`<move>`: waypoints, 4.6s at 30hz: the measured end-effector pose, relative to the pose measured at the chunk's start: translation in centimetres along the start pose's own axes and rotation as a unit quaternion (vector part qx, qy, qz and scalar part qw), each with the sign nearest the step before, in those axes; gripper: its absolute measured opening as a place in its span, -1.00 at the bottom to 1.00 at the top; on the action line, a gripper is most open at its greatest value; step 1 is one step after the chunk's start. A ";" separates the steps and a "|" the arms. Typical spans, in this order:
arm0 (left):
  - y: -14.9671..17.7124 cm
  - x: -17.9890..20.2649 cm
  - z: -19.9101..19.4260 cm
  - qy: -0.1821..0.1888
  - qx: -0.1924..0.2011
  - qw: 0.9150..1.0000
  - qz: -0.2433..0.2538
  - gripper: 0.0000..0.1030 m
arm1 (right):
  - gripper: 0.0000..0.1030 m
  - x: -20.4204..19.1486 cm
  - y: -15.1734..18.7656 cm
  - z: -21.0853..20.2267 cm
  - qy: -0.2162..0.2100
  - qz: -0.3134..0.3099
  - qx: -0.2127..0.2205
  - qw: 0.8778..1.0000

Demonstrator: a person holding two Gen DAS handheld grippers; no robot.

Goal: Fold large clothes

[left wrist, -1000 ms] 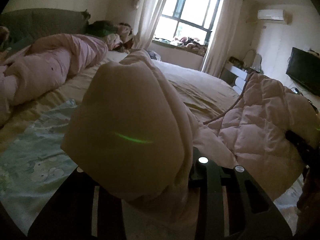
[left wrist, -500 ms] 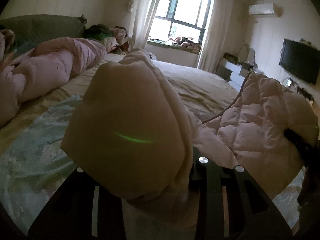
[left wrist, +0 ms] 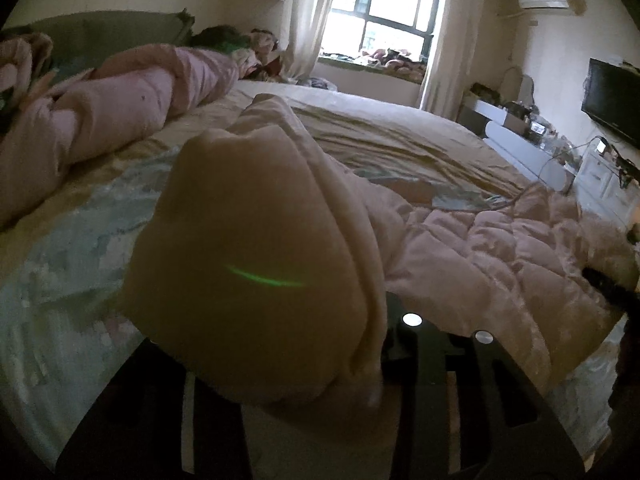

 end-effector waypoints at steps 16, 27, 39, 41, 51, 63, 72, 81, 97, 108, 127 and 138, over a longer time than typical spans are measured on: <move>3.4 -3.0 3.3 -0.011 -0.038 0.999 -0.023 -0.19 | -0.17 2.9 4.8 3.7 0.026 0.102 -0.063 0.992; 4.7 -4.2 3.8 -0.008 -0.050 0.998 -0.031 -0.06 | 0.31 4.4 5.7 3.4 0.036 0.140 -0.074 0.987; 5.3 -6.3 0.2 -0.071 -0.041 0.996 -0.035 0.79 | 0.91 5.2 3.3 -5.9 0.108 0.077 0.023 0.991; 5.2 -6.0 -1.1 -0.080 -0.030 0.996 -0.022 0.81 | 0.92 3.9 2.6 -7.8 0.097 0.060 0.047 0.992; 4.7 -3.7 -9.1 -0.059 0.016 0.998 -0.009 0.82 | 0.92 -5.1 2.7 -13.3 0.028 0.000 0.087 0.996; 7.8 0.1 -14.1 0.002 0.026 1.000 0.000 0.82 | 0.92 -13.7 8.1 -16.9 -0.006 -0.042 0.095 0.995; 11.3 2.2 -14.1 0.027 0.001 1.000 0.007 0.82 | 0.92 -15.0 13.1 -16.5 0.005 -0.054 0.066 0.996; 11.5 2.5 -14.1 0.019 0.002 1.000 0.007 0.82 | 0.92 -15.7 13.5 -16.3 -0.002 -0.062 0.061 0.996; 11.5 2.3 -14.7 0.010 0.005 1.000 0.014 0.82 | 0.92 -15.5 13.7 -16.7 0.001 -0.061 0.062 0.996; 11.5 2.0 -14.9 0.004 0.009 1.000 0.013 0.82 | 0.92 -15.5 13.7 -16.6 0.002 -0.062 0.061 0.996; 11.5 1.9 -15.0 -0.004 0.011 1.000 0.014 0.82 | 0.92 -15.4 13.7 -16.6 0.002 -0.062 0.061 0.996; 11.6 1.6 -15.0 -0.010 0.010 1.000 0.016 0.82 | 0.92 -15.5 13.8 -16.7 0.002 -0.061 0.061 0.996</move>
Point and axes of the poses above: each gripper's, at about its wrist camera, not at the fingertips, and z roughly the way its jaws point, x to its right, y to its underside, the point moved 7 cm from there along z, roughly the way its jaws point
